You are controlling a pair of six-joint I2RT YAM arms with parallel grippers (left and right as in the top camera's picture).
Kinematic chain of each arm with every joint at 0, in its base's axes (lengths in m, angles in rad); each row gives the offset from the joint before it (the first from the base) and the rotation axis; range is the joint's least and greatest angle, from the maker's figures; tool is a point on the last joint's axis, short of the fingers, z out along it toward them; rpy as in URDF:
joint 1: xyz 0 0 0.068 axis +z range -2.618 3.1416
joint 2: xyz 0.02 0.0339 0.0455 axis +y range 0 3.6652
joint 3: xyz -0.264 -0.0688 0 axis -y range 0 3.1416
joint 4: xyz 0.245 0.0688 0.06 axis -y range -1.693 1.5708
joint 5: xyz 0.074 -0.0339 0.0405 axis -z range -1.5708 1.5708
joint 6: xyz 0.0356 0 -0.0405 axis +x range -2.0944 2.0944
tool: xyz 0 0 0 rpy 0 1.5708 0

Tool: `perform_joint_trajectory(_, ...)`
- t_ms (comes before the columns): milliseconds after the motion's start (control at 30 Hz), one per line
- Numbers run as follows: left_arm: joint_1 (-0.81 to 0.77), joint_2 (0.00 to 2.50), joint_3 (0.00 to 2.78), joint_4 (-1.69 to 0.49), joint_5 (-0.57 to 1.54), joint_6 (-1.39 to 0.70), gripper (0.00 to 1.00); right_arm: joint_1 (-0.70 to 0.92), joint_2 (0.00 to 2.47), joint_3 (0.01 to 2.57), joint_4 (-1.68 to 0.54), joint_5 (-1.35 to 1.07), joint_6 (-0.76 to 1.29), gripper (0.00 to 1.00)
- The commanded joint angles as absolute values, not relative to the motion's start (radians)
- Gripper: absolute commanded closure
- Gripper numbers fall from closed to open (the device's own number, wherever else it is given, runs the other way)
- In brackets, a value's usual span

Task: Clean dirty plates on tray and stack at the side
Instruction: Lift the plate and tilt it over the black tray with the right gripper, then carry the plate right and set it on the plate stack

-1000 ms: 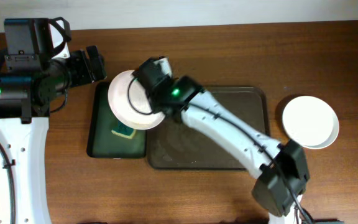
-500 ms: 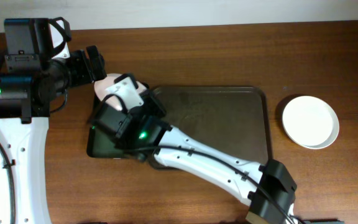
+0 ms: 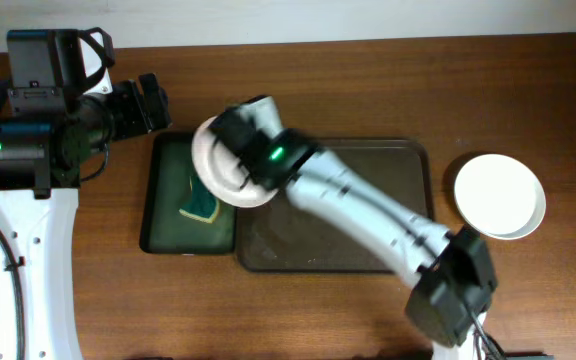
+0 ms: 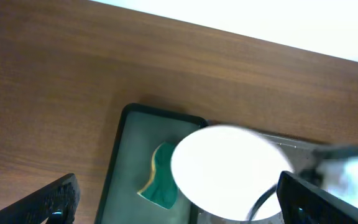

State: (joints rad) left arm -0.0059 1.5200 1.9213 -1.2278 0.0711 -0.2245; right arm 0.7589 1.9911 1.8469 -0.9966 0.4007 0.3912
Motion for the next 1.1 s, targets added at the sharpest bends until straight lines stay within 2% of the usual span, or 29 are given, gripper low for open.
perform_joint_trajectory(0,-0.004,1.512,1.919,-1.229,0.064,-0.208,0.01,0.559,1.977,1.863,-1.045,-0.013,0.454,0.96)
perform_joint_trajectory(433,-0.004,1.512,1.919,-1.236,0.064,-0.208,0.01,-0.361,1.971,1.845,-1.468,-0.045,0.389,0.96)
perform_joint_trajectory(667,-0.004,1.512,1.919,-1.236,0.064,-0.208,0.01,-0.608,1.971,1.763,-1.485,-0.041,0.39,0.96)
perform_joint_trajectory(900,-0.004,1.512,1.919,-1.236,0.064,-0.208,0.01,-0.686,1.971,1.658,-1.41,-0.038,0.371,0.95)
perform_joint_trajectory(933,-0.004,1.512,1.919,-1.236,0.064,-0.208,0.01,-0.686,1.971,1.654,-1.406,-0.033,0.371,0.89)
perform_joint_trajectory(967,-0.004,1.512,1.919,-1.236,0.063,-0.208,0.01,-0.686,1.971,1.654,-1.401,-0.031,0.355,0.77)
perform_joint_trajectory(1000,-0.004,1.512,1.919,-1.236,0.064,-0.208,0.01,-0.686,1.971,1.656,-1.398,-0.038,0.317,0.5)
perform_joint_trajectory(1033,-0.004,1.512,1.919,-1.236,0.063,-0.208,0.01,-0.686,1.971,1.661,-1.399,-0.044,0.279,0.42)
perform_joint_trajectory(1067,-0.004,1.512,1.919,-1.236,0.064,-0.208,0.01,-0.686,1.971,1.668,-1.402,-0.05,0.245,0.39)
